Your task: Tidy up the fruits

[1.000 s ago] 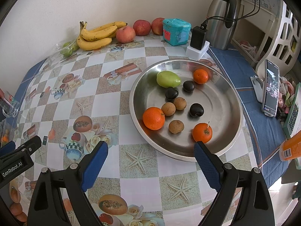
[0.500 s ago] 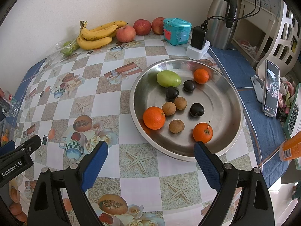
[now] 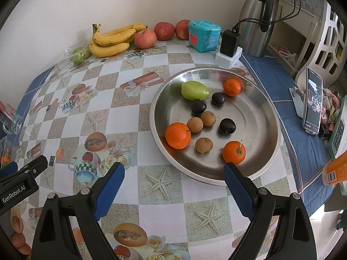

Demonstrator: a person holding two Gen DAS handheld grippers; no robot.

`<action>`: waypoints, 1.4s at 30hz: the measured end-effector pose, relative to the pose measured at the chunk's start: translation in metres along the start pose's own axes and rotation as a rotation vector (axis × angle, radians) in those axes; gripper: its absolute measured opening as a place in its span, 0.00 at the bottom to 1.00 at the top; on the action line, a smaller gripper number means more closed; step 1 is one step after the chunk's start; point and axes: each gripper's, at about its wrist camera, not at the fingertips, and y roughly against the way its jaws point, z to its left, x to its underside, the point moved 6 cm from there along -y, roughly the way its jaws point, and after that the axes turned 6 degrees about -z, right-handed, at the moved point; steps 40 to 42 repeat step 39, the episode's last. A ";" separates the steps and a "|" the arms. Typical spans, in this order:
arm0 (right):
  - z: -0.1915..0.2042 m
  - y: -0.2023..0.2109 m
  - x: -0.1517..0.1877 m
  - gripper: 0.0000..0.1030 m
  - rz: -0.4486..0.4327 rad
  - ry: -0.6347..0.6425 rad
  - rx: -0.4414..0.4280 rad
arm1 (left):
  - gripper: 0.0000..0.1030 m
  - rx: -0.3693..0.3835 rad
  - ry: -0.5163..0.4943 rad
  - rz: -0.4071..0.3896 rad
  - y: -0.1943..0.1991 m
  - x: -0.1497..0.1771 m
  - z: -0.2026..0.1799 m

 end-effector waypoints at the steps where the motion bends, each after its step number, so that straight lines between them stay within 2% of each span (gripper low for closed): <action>1: 0.000 0.000 0.000 0.90 0.000 0.000 0.000 | 1.00 -0.001 0.002 0.000 0.000 0.000 0.000; 42: 0.000 -0.001 0.001 0.90 0.002 -0.002 0.001 | 1.00 0.013 0.024 -0.018 0.003 -0.001 0.001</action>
